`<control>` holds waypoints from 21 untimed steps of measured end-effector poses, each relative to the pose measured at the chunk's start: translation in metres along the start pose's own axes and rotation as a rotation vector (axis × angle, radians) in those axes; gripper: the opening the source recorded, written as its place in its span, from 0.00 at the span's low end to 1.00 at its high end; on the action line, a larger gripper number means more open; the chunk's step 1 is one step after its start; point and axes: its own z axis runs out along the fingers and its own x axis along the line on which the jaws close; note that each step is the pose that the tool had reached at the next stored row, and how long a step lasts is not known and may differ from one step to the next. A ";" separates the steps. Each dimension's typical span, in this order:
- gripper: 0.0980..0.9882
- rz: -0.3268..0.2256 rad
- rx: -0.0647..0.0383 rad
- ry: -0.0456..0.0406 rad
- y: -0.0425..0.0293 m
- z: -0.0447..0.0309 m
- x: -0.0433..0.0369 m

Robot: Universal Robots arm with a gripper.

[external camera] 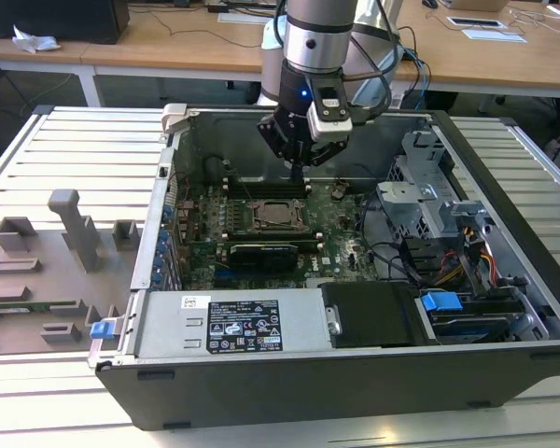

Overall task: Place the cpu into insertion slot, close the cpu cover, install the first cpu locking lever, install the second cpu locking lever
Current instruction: 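Install the first cpu locking lever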

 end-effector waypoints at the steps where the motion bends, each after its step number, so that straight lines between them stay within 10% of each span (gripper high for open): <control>1: 0.01 -0.014 0.000 -0.0007 0.0000 0.0000 0.0000; 21: 0.01 -0.352 0.001 -0.0174 0.0000 0.0000 0.0000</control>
